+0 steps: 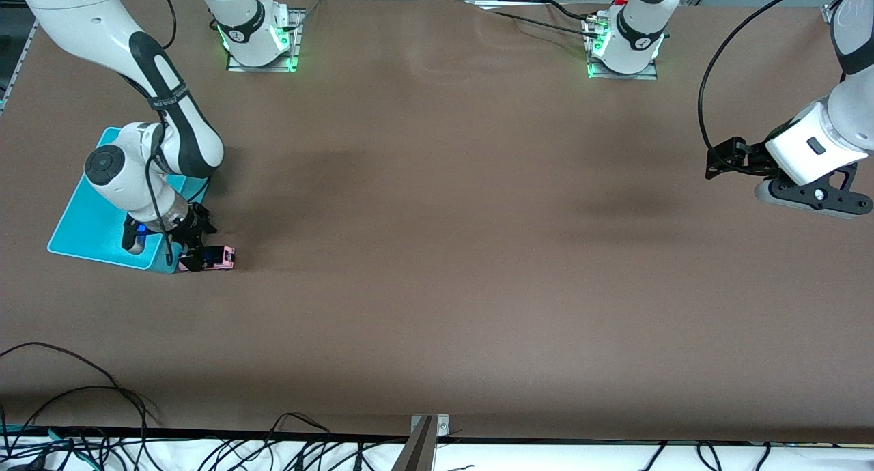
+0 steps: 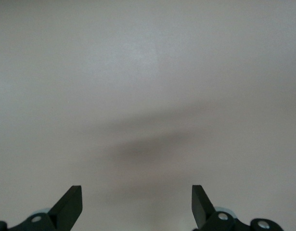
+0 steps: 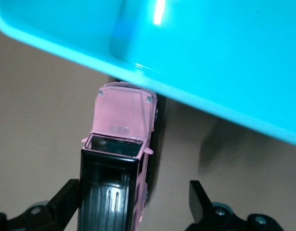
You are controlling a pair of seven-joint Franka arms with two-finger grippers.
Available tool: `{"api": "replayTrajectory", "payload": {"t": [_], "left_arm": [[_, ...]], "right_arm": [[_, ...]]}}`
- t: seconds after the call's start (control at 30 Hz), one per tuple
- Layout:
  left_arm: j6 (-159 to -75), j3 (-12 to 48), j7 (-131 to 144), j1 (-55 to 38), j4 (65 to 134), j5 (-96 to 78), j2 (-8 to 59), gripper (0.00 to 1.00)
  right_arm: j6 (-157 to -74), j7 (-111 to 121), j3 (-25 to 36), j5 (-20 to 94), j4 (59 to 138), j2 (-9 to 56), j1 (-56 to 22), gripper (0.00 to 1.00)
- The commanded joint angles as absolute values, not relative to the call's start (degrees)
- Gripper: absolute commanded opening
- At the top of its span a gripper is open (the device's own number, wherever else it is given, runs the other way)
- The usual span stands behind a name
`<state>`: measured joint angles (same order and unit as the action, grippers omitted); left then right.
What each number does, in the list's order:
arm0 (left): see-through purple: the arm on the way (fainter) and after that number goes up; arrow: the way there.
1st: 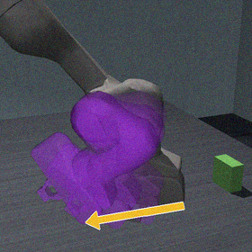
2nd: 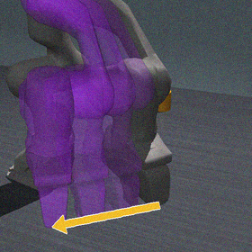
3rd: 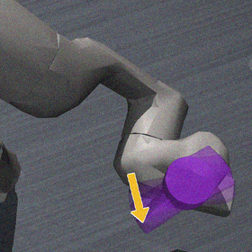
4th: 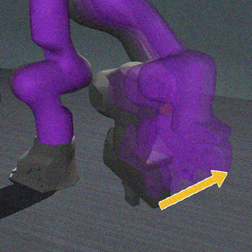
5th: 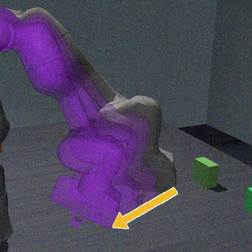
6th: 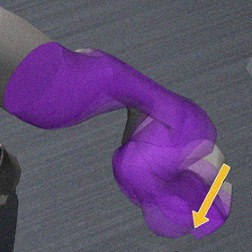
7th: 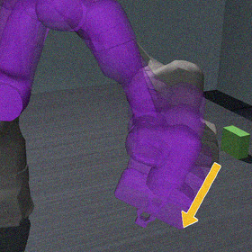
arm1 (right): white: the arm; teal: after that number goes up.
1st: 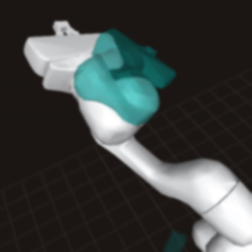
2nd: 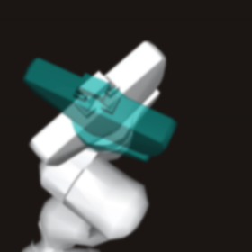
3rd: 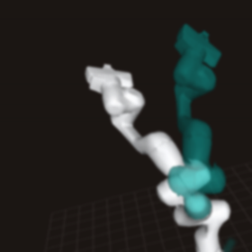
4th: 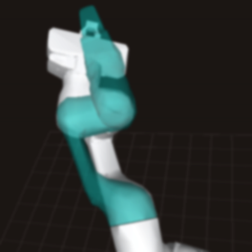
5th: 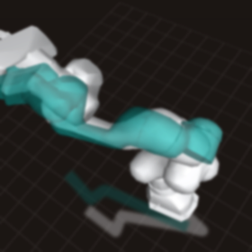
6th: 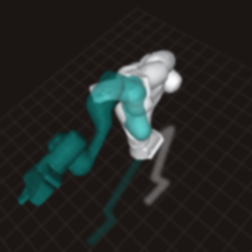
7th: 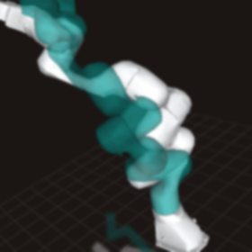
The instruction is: Wind and store pink jeep toy
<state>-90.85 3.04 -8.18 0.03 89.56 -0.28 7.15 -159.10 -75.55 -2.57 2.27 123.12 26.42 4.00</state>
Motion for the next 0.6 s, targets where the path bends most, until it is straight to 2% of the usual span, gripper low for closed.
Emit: {"api": "replayTrajectory", "payload": {"t": [0.0, 0.23, 0.3, 0.37, 0.5, 0.53, 0.57], "left_arm": [[-90.0, 3.2, -7.9, 0.4, 87.8, -0.6, 7.9, 1.0], [-90.0, 3.2, -7.9, 0.4, 87.8, -0.6, 7.9, 1.0], [-90.0, 3.2, -7.9, 0.4, 87.8, -0.6, 7.9, 1.0], [-90.0, 3.2, -7.9, 0.4, 87.8, -0.6, 7.9, 1.0], [-90.0, 3.2, -8.0, 0.5, 87.8, -0.6, 7.9, 1.0], [-90.0, 3.2, -8.0, 0.4, 87.8, -0.6, 7.9, 1.0], [-90.0, 3.2, -8.0, 0.4, 87.8, -0.6, 7.9, 1.0]], "right_arm": [[-159.6, -76.3, -2.3, 2.0, 122.4, 27.6, 3.7, 1.0], [-159.6, -76.3, -2.0, 1.2, 121.8, 28.8, 3.7, 1.0], [-159.6, -76.3, -2.0, 1.2, 121.3, 29.4, 3.7, 0.92], [-159.6, -76.3, -1.9, 1.2, 121.3, 29.5, 3.7, 0.8], [-159.6, -76.3, -1.9, 1.1, 121.2, 29.5, 3.7, 0.45], [-159.6, -76.3, -1.9, 1.1, 121.2, 29.5, 3.7, 0.4], [-159.6, -76.3, -1.9, 1.1, 121.1, 29.4, 3.7, 0.29]]}}
